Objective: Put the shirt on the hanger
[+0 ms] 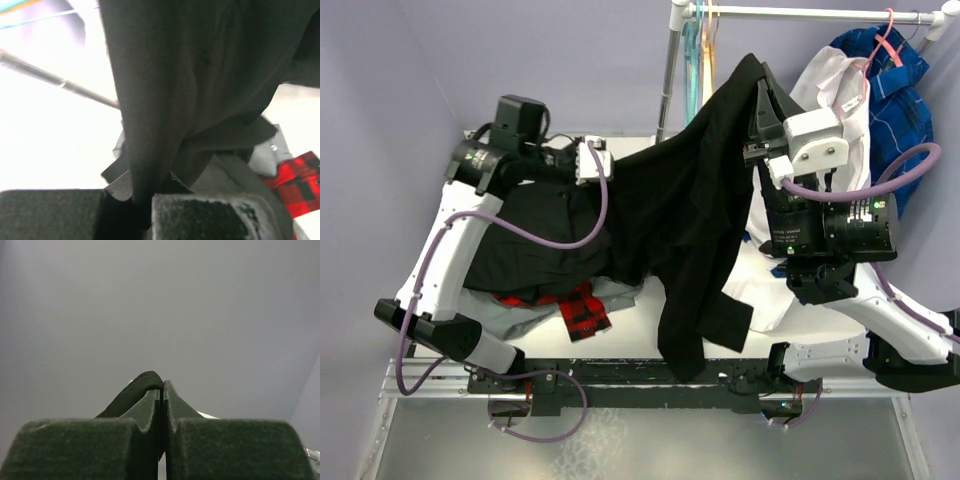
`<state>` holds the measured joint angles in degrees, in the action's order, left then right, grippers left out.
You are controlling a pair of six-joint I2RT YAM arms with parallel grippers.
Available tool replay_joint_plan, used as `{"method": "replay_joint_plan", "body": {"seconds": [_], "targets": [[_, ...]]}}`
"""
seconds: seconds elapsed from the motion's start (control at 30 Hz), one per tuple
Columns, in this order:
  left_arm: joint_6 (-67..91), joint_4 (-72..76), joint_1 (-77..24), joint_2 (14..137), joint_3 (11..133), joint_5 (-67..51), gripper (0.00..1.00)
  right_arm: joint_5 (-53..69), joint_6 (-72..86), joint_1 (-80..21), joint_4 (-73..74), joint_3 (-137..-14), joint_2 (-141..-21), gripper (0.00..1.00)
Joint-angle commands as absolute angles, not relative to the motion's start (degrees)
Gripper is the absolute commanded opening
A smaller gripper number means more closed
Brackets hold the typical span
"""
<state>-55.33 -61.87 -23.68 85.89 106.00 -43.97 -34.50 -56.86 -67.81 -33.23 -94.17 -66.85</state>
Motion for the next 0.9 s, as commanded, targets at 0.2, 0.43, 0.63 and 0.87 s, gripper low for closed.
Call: {"method": "replay_joint_plan", "body": {"seconds": [0.2, 0.43, 0.63, 0.87], "targets": [[-64.83, -73.39, -22.24, 84.78, 124.4, -29.39, 0.0, -40.49, -62.76, -65.69, -36.56, -93.11, -66.9, 0.0], [-69.46, -77.66, -22.29, 85.59, 137.4, -18.23, 0.0, -41.08, -60.91, -64.55, -34.82, -90.81, -64.89, 0.0], [-76.11, -80.52, -22.27, 84.68, 141.94, -8.67, 0.0, -38.43, -51.11, -64.46, -23.69, -88.92, -62.12, 0.0], [-87.78, -83.76, -22.27, 84.38, 147.33, -1.14, 0.0, -28.83, -34.63, -64.45, -14.95, -80.07, -55.23, 0.0]]}}
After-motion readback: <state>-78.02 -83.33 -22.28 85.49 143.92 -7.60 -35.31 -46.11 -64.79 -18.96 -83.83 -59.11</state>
